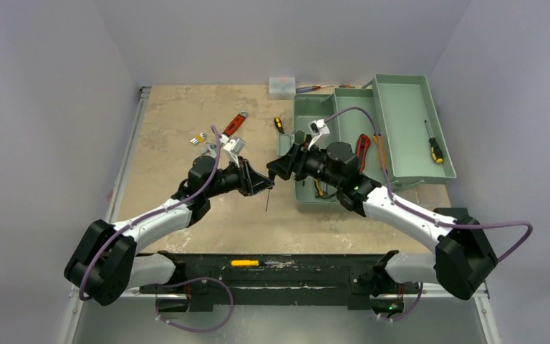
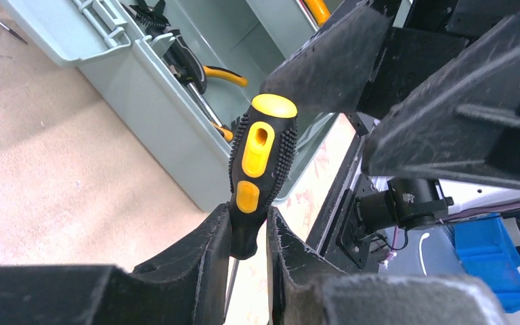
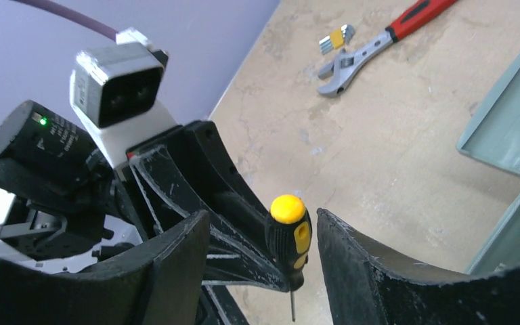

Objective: Pack the tool kit

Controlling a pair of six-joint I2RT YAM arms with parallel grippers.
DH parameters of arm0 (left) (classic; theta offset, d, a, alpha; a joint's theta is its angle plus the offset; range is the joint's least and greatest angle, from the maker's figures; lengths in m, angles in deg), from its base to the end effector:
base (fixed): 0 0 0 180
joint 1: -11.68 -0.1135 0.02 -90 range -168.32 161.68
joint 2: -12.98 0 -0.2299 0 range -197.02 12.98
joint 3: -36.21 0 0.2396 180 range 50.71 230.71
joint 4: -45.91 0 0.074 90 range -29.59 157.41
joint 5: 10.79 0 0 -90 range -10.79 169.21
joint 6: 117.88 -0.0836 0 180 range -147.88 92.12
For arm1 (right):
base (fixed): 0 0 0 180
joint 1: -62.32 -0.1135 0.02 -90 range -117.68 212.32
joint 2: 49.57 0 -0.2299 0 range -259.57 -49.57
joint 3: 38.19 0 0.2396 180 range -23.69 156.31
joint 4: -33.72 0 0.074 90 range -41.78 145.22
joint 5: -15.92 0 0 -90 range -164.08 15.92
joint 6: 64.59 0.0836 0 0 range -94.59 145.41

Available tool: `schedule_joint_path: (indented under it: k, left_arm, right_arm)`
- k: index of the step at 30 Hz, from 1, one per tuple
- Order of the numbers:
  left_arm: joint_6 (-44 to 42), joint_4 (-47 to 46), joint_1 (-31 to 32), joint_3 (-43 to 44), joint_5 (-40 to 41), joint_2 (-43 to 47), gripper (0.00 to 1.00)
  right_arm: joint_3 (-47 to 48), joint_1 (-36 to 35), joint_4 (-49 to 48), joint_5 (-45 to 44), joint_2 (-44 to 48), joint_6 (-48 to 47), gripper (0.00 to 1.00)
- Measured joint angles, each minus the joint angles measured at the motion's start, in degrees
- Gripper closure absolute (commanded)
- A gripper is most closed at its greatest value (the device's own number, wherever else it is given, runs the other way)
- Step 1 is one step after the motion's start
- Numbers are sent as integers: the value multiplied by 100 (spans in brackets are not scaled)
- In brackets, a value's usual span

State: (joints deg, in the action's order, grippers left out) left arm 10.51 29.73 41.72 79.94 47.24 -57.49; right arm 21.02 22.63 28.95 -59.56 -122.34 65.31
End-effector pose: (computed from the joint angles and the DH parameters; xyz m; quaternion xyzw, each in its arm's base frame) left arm 0.2372 -0.1883 0.1958 0.1217 0.7503 -0.5206 0.3889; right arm 0.2467 0.2319 0.2532 -0.0809 0.7533 0.4869 0.4346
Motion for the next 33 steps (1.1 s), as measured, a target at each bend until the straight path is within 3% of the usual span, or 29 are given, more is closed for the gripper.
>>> schedule_joint_path:
  k: [3,8,10,12,13,15,18,20,26,33]
  left_arm:
    - [4,-31,4,-9,-55,2,100]
    - [2,-85,4,-76,-87,94,100]
    - [2,-111,4,-79,-87,120,99]
    - [0,-118,4,-79,-85,129,98]
    - [0,-101,4,-85,-83,129,95]
    - [2,-48,4,-105,-96,133,80]
    - [4,-83,4,-142,-90,151,42]
    - [-31,-160,11,-221,-85,243,33]
    - [-68,-175,11,-299,13,577,31]
    - [-118,-83,11,-299,111,564,31]
  right_arm:
    - [-15,0,-118,-83,52,13,50]
    - [-11,-4,-162,-28,-201,48,51]
    - [17,-31,-173,26,-398,68,60]
    - [28,-83,-190,79,-584,98,78]
    - [31,-114,-236,136,-664,138,86]
    - [33,-160,-273,149,-750,160,94]
    - [48,-166,-188,136,-730,173,97]
    - [179,-188,138,-4,-658,57,98]
    - [1174,-199,1707,-964,-166,-682,98]
    - [2194,-195,2844,-2581,778,-1781,98]
